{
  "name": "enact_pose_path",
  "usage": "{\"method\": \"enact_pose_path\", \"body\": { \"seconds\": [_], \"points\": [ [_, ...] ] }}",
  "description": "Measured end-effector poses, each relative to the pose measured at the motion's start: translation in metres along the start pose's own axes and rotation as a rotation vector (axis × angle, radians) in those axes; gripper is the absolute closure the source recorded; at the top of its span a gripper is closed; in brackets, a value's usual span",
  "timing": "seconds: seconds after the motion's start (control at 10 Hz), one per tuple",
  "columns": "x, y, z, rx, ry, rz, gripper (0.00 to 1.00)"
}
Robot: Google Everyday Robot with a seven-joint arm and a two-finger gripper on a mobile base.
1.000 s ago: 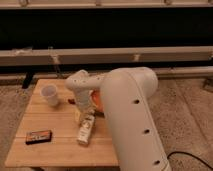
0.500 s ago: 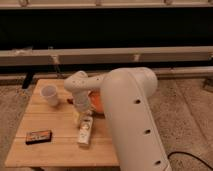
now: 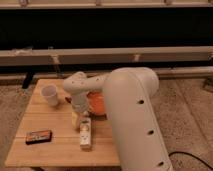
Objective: Push the ceramic bowl across the table
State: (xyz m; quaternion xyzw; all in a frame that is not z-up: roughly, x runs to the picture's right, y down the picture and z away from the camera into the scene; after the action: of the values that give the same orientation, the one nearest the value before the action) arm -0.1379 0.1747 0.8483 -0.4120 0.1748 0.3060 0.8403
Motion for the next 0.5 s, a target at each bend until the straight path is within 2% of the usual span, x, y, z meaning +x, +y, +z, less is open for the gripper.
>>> {"method": "enact_pose_path", "body": {
  "seconds": [0.5],
  "points": [
    [0.005, 0.029, -0.001, -0.027, -0.004, -0.097, 0.2]
  ]
}}
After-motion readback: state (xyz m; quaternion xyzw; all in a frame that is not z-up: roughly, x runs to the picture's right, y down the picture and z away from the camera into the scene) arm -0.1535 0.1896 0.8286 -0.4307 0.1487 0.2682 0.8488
